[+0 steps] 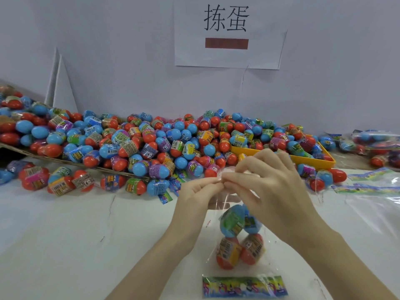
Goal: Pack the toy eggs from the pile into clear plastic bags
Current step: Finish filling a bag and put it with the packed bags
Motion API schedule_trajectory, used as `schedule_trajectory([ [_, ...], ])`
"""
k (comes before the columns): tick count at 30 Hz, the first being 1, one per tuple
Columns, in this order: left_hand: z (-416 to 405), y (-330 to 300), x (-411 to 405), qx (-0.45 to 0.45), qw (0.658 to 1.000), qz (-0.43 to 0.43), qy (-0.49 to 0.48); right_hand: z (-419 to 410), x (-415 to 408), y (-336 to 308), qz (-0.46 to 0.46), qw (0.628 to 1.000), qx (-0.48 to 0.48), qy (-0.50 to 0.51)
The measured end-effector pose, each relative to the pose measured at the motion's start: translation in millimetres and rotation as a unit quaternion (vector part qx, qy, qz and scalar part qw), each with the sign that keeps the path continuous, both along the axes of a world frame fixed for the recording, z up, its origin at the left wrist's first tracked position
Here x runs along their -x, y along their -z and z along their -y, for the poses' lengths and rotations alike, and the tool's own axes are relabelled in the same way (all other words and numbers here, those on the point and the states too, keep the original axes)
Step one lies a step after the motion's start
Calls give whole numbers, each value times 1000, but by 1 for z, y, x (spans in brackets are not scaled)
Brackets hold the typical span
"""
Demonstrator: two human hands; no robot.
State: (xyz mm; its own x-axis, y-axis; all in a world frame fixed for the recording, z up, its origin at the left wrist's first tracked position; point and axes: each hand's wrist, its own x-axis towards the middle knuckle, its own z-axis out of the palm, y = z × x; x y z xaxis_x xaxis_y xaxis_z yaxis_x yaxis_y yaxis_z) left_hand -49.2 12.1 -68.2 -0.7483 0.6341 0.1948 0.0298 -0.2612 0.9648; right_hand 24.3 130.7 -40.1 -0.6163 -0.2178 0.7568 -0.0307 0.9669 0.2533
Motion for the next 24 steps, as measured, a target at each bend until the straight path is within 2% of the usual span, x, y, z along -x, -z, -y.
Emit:
schedule_trajectory([
  [5, -1, 2, 2, 20, 999, -37, -15, 2, 1, 0, 25, 998, -62, 1],
  [11, 0, 7, 0, 38, 989, -139, -40, 1, 2, 0, 60, 997, -3, -41],
  [21, 1, 10, -3, 62, 951, -286, -102, 3, 2, 2, 36, 999, -12, -37],
  [24, 1, 12, -2, 70, 944, -304, -108, 4, 2, 2, 24, 999, -15, -32],
])
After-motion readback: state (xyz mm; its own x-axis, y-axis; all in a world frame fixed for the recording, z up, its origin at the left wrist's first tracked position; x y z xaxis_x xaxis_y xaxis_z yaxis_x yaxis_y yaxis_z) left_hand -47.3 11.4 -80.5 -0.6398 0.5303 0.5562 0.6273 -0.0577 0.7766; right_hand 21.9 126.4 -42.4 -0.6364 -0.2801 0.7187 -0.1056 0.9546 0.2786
